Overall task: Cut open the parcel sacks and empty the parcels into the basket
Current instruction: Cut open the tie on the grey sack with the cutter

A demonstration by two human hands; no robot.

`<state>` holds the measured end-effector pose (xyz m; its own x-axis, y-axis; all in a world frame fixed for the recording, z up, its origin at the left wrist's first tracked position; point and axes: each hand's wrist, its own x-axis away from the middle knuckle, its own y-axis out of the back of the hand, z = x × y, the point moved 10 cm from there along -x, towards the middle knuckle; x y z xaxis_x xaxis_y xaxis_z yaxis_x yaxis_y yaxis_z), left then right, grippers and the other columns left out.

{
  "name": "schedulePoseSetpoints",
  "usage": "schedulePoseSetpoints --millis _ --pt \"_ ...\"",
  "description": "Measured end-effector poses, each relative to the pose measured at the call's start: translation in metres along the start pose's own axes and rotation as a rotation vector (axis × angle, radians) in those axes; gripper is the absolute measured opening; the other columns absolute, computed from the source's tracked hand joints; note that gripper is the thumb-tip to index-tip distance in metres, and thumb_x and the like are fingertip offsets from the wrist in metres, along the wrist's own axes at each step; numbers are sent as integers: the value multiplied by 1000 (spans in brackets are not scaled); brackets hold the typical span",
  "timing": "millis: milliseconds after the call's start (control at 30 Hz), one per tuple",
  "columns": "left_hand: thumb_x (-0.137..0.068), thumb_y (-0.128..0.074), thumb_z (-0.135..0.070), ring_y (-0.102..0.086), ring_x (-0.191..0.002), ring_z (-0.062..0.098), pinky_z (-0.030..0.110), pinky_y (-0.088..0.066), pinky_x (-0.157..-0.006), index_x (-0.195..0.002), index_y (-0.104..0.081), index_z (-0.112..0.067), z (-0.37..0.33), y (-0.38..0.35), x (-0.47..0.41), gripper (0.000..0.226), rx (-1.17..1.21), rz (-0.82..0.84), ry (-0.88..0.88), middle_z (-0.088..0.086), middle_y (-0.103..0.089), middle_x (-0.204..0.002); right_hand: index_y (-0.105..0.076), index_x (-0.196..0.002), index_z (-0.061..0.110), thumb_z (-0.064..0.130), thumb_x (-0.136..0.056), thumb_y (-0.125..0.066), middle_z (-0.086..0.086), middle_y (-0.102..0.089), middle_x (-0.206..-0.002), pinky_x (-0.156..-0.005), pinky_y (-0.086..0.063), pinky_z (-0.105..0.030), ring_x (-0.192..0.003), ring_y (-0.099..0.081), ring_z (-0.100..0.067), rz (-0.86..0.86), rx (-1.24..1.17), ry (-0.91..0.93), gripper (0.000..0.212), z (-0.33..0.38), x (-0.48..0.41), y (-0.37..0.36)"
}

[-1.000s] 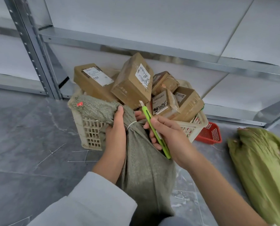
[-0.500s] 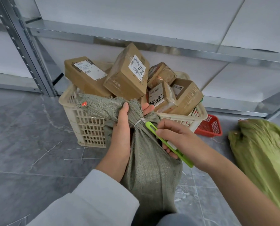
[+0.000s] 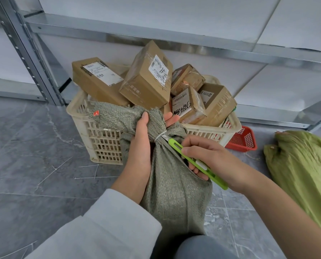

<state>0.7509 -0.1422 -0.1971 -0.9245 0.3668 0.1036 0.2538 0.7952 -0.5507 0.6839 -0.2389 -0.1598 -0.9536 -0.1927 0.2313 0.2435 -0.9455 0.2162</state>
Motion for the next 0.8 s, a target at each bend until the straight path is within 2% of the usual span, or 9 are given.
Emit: schedulePoseSetpoints --millis 167,300,367,433,500,567,633,700,800 --pt "-95 -30 -58 -60 -120 18 44 -35 -111 -105 -75 -26 0 3 0 56 -37 -44 10 -2 -70 -120 -59 -85 6 13 -96 -55 -7 -54 -63 -42 -37 -24 -49 -48 -13 -19 8 23 14 2 1 0" --pt "-78 -34 -73 -45 -132 23 44 -29 -114 -108 -73 -36 -3 14 5 62 -215 -194 53 -1 -55 -138 -61 -86 4 15 -96 -56 -6 -54 -64 -43 -37 -23 -49 -47 -11 -32 15 37 16 4 3 2" --pt "-67 -38 -80 -48 -129 23 43 -31 -112 -115 -70 -34 -3 22 10 74 -266 -286 77 -1 -55 -138 -62 -89 2 16 -97 -56 -6 -54 -64 -44 -38 -21 -49 -47 -9 -43 17 45 17 3 3 2" --pt "-56 -44 -84 -53 -123 24 44 -35 -109 -127 -61 -25 0 30 16 95 -251 -372 120 1 -58 -133 -64 -89 3 17 -97 -56 -5 -54 -64 -44 -37 -21 -50 -47 -9 -61 24 46 18 2 2 2" --pt "-52 -47 -84 -54 -123 25 45 -36 -108 -133 -54 -17 0 30 16 105 -220 -371 135 2 -61 -131 -65 -87 6 17 -97 -55 -4 -53 -64 -43 -36 -20 -51 -46 -9 -70 13 35 18 1 0 1" --pt "-53 -46 -83 -55 -121 26 46 -38 -107 -133 -54 -15 0 32 18 105 -218 -406 145 2 -62 -128 -65 -83 10 17 -98 -54 -3 -51 -62 -43 -33 -20 -51 -44 -9 -62 -27 14 20 -2 -1 -1" --pt "-64 -43 -83 -56 -114 22 41 -39 -102 -129 -57 -17 0 38 22 94 -259 -480 147 -1 -62 -122 -64 -80 11 15 -98 -53 -3 -50 -60 -40 -30 -19 -49 -42 -9 -49 -83 -1 22 -3 -3 -3" --pt "-76 -41 -80 -51 -101 17 37 -37 -89 -129 -56 -18 1 42 25 82 -281 -535 152 -6 -55 -107 -64 -77 12 14 -98 -52 -2 -49 -58 -38 -28 -18 -46 -41 -9 -39 -143 -10 25 -5 -3 -6" --pt "-82 -42 -75 -48 -80 11 34 -31 -80 -131 -52 -15 2 41 26 78 -276 -553 168 -12 -45 -84 -60 -71 15 17 -99 -50 1 -47 -56 -35 -27 -15 -44 -39 -8 -15 -195 -32 30 -9 -3 -14"
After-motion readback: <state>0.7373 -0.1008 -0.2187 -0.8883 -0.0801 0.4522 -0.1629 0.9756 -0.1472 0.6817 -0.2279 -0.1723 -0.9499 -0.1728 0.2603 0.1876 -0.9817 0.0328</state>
